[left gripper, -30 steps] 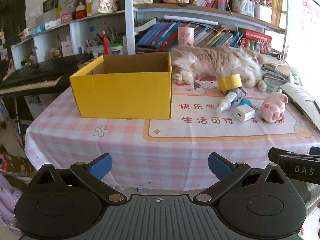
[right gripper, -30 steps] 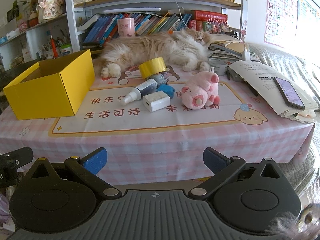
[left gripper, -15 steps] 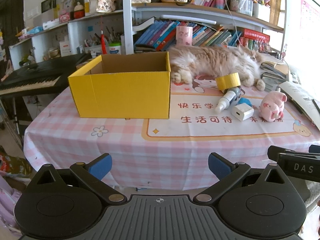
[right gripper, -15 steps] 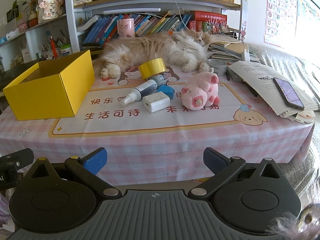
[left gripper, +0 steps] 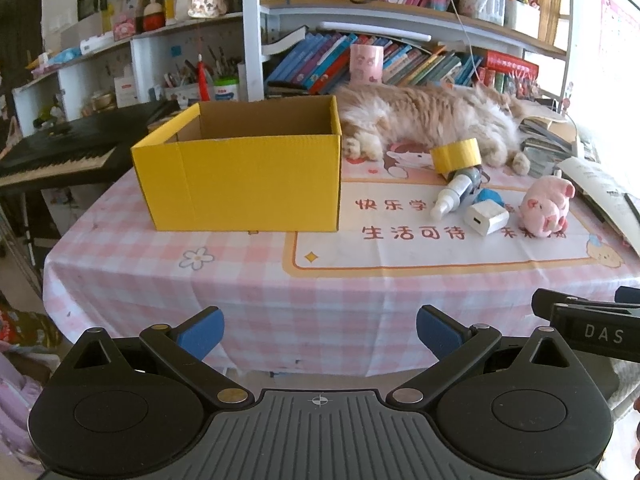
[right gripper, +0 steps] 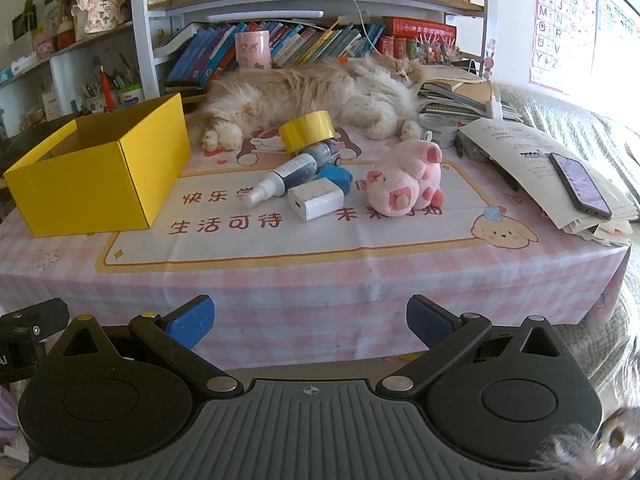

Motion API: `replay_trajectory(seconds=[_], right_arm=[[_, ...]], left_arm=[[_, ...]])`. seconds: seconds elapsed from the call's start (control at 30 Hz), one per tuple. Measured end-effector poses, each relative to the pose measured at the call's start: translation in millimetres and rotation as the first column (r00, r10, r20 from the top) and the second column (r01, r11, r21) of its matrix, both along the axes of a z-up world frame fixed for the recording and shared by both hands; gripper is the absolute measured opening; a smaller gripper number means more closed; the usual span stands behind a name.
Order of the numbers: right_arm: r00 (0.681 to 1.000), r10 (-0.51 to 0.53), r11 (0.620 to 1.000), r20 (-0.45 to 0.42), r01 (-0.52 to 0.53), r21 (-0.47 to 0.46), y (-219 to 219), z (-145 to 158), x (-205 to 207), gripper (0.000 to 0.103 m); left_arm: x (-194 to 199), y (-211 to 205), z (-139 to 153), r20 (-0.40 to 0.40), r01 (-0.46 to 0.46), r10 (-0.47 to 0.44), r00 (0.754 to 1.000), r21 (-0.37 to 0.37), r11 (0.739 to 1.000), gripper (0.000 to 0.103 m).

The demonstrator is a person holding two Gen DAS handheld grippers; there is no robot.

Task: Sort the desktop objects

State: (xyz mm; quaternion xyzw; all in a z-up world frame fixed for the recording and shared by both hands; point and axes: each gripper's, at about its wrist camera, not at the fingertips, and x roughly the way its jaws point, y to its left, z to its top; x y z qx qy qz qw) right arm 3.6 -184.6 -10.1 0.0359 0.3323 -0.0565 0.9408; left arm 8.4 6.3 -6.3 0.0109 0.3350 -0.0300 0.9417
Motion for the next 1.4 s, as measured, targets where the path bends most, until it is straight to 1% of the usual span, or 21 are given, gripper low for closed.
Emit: replay_trajectory(seconds=[0.37,0.63,0.93,1.1,1.17,1.27,1.4], right_arm=[[1.0,0.017,1.0,0.008,-0.017,0.015,3.8,-2.0,2.2,0.103],[1.0,0.015,1.0,0.017,-0.015,-0.001,5.9,-0.5,2.2,0.103],[1.0,-0.014,1.0,0.003,0.014,0.0,-0.7,-2.5,0.5,0.103],[0.999,-0.032,0.999,0.002,0.032,0.029,-10.3,-1.8,-1.1,0.103],[0.999,-0.044,0.998,0.005,0.043,0.043,-14.0,-1.1,-1.7,0.103],[0.999,-0.043,0.998,-0.001,0.043,0.045,-15.6,-2.7,-1.9,0.103],[0.999,-0.035,0.999,0.015,0.035,0.035,-15.8,-1.8,-2.3,0.103]], left_arm=[[5.0,1.2,-0.6,-0.011,0.023,-0.023,1.0,0.004,1.0,0.103],[8.9,-1.7,-1.7,-0.018,0.052,-0.052,0.998,0.001,0.999,0.103],[13.9,-13.4,-2.8,-0.024,0.11,-0.11,0.994,-0.006,0.994,0.103],[15.5,-18.5,-1.4,-0.02,0.131,-0.131,0.991,-0.008,0.991,0.103],[15.8,-19.8,-1.6,-0.021,0.148,-0.149,0.989,-0.023,0.989,0.103],[18.4,-22.6,-3.1,-0.035,0.169,-0.17,0.985,-0.03,0.985,0.103],[19.7,-26.2,-2.7,-0.025,0.188,-0.188,0.982,-0.037,0.982,0.103]])
